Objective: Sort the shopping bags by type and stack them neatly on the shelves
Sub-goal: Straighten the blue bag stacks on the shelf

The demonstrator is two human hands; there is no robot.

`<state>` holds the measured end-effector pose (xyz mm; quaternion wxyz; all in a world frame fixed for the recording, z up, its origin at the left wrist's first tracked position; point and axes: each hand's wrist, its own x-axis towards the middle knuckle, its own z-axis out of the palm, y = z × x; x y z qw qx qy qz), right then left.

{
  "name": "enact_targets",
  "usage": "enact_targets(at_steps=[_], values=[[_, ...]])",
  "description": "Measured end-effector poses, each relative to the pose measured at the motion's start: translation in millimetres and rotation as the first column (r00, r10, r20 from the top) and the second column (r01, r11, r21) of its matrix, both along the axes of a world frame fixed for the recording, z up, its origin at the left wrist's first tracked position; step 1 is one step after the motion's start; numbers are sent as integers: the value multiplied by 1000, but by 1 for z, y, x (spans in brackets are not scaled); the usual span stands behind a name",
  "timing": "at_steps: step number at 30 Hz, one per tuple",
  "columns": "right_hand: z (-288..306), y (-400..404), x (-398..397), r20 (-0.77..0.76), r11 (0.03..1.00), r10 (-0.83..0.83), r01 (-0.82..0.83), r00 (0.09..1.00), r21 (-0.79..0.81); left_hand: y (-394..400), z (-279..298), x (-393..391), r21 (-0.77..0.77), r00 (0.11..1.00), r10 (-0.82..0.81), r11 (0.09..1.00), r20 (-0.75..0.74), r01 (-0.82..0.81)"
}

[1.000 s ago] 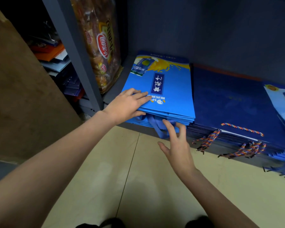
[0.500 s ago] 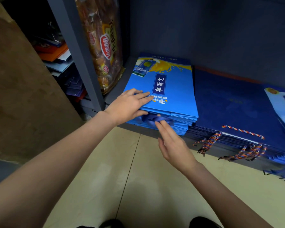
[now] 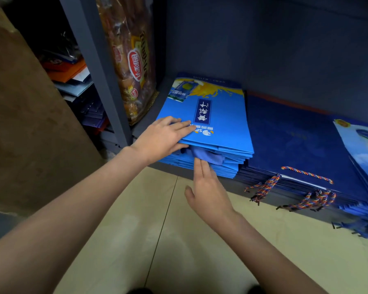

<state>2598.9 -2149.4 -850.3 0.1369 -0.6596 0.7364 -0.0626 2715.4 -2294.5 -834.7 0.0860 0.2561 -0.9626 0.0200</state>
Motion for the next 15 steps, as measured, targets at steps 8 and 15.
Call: enact_targets(at_steps=[8,15], values=[[-9,39,-46,-73,953,133,-148,988,-264,2,3,-2,42,996,64,997,55,-67],[-17,10,-41,-48,947,202,-207,978,-247,4,1,1,-10,1000,13,1000,5,-12]])
